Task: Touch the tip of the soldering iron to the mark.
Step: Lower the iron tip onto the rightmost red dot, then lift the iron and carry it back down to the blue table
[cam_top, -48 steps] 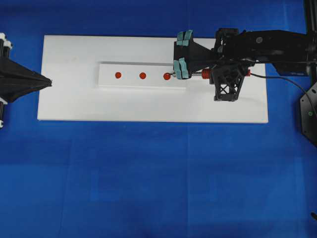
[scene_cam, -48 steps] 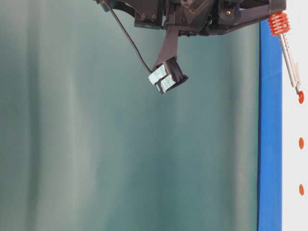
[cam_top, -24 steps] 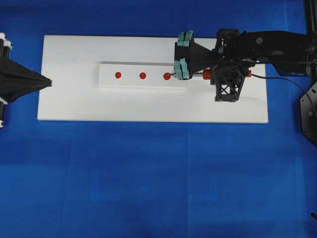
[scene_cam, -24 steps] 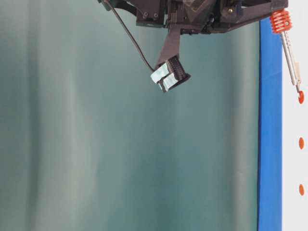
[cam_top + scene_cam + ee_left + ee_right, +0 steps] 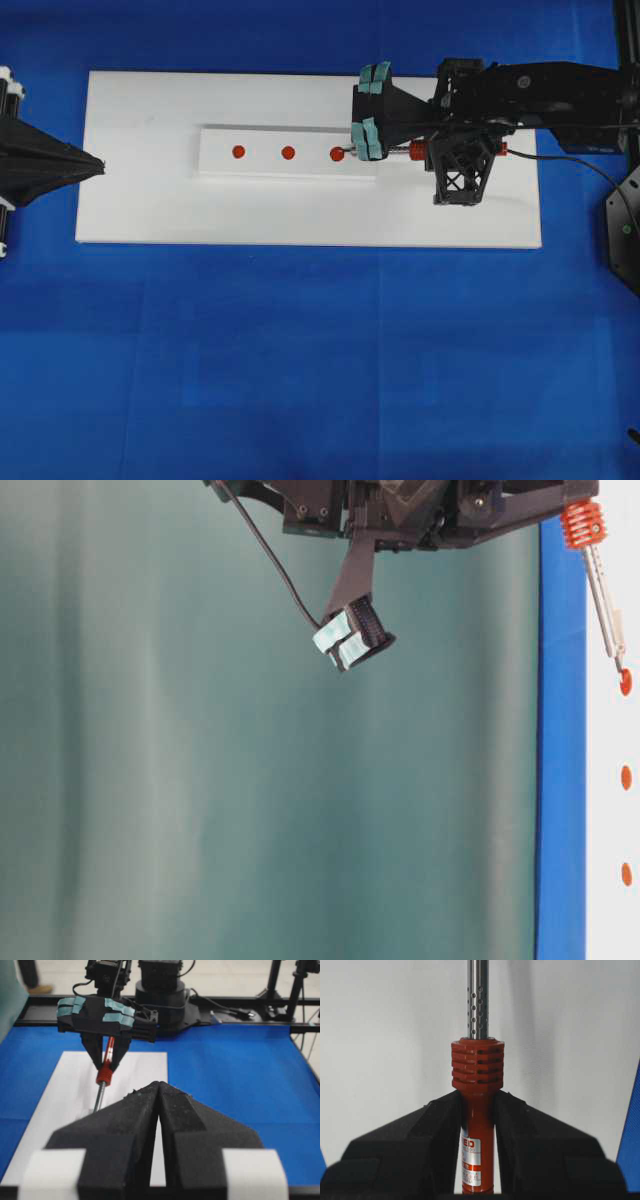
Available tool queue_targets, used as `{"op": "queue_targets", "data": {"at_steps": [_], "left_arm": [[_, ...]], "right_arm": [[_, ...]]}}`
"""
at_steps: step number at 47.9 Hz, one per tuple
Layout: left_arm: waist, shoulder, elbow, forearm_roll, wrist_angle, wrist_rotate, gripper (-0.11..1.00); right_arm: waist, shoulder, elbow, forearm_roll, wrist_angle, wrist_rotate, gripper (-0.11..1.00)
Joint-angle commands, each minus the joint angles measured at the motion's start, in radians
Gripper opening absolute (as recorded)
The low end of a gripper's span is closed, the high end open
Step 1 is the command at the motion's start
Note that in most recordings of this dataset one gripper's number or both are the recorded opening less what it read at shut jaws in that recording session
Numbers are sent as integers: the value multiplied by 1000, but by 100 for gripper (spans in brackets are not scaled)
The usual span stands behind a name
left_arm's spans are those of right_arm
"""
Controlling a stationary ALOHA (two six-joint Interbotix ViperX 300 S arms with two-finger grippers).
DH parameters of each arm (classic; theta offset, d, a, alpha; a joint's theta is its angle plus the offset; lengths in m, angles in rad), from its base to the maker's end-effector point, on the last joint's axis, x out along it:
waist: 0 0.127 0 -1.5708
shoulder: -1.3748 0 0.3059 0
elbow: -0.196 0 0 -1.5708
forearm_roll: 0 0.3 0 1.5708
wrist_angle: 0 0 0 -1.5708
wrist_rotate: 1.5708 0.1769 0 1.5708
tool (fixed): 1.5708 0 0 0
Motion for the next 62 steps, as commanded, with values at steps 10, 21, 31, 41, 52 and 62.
{"op": "queue_targets", "data": {"at_steps": [10, 21, 31, 41, 52, 62], "left_arm": [[0, 3, -12, 2, -5, -2, 0], [-2, 5, -12, 2, -6, -2, 0], [0, 3, -12, 2, -11, 0, 0], [0, 0, -14, 2, -11, -6, 0], [-2, 2, -12, 2, -11, -11, 0], [0, 2, -14, 2, -11, -11, 0]], "right_arm": [[2, -17, -11, 2, -2, 5, 7], [3, -78, -18, 2, 14, 5, 7], [14, -152, -34, -5, 77, 14, 7], [29, -210, -60, -23, 153, 26, 7], [32, -249, -72, -41, 183, 26, 7], [32, -249, -71, -41, 178, 25, 7]]}}
